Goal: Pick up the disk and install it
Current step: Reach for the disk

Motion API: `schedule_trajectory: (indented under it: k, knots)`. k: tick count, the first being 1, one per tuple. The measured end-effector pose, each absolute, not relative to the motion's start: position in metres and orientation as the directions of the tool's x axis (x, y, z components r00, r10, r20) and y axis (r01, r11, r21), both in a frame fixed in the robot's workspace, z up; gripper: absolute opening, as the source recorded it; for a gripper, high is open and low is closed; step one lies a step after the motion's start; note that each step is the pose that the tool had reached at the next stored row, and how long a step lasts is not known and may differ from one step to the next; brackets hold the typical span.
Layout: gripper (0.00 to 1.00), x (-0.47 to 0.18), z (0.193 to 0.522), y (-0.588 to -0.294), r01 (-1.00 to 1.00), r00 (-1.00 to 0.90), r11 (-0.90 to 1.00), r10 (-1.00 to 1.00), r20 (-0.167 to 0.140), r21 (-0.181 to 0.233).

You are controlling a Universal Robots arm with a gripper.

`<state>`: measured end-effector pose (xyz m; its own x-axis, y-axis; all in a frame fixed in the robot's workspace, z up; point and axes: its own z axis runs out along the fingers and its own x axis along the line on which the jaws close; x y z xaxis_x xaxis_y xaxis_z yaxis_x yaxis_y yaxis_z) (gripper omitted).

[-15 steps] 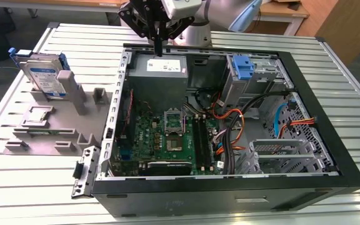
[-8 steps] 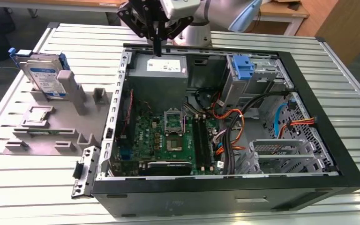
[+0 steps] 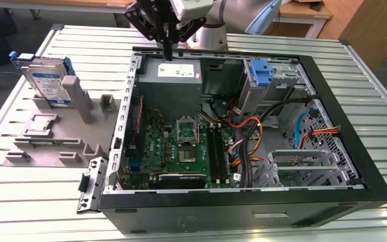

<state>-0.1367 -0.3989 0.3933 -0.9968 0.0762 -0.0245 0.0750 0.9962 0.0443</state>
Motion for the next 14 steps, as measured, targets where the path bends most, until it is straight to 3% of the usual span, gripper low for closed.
schedule_trajectory:
  k: [14]
  knots:
    - [0.1, -0.1399, 0.3933, -0.3989, 0.075, -0.997, 0.996, 0.076, -0.024, 0.044]
